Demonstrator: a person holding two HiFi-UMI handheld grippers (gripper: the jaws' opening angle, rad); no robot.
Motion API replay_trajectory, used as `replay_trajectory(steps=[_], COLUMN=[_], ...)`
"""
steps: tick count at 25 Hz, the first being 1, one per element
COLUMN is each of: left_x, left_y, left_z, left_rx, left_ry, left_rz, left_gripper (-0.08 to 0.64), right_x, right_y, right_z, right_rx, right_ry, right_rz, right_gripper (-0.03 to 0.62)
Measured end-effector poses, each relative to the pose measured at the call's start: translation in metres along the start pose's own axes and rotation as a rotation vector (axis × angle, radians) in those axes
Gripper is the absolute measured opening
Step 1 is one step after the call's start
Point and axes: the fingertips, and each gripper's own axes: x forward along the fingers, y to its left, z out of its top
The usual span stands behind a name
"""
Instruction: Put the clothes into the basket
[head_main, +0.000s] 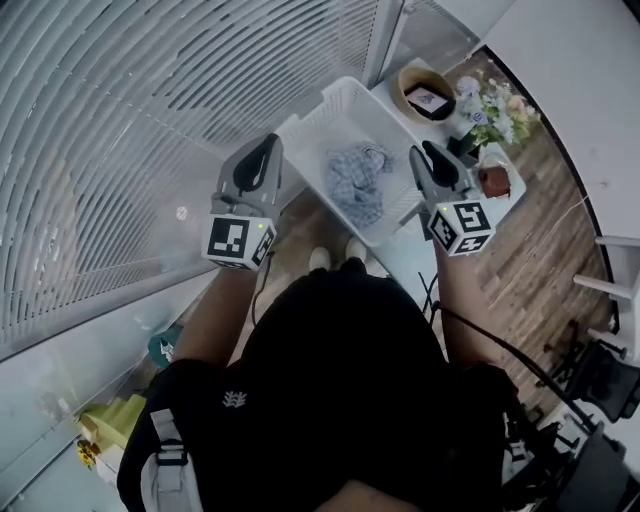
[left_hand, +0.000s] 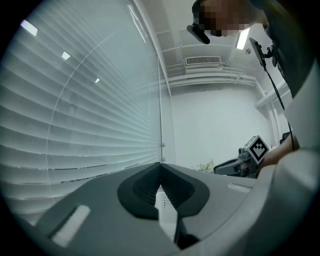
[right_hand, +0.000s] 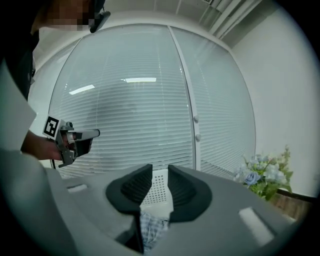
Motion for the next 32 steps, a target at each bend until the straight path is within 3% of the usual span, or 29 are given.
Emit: replay_trajectory(steps=[5,11,32], left_x=[0.009,0.016,0.021], left_y=[-0.014,-0.026,-0.028], left_z=[0.006,-0.005,-0.024], left_rx=[0.027,0.011,-0.008], left_ry=[-0.028,-0.018,0.019], left_rz=[-0.032,-0.063,-0.073], left_gripper=[0.006,0.006,0.005], right_x=[-0.020,-0.041,-0.036], right_y=[-0.020,-0.037,-0.040], right_z=[-0.002,-0.007,-0.029], right_rx=[0.030,0.033,0.027], right_ry=[-0.009,-0.019,0.029], right_rz=[-0.064,-0.120,-0.140], right_gripper=[0.094,0.005,0.002])
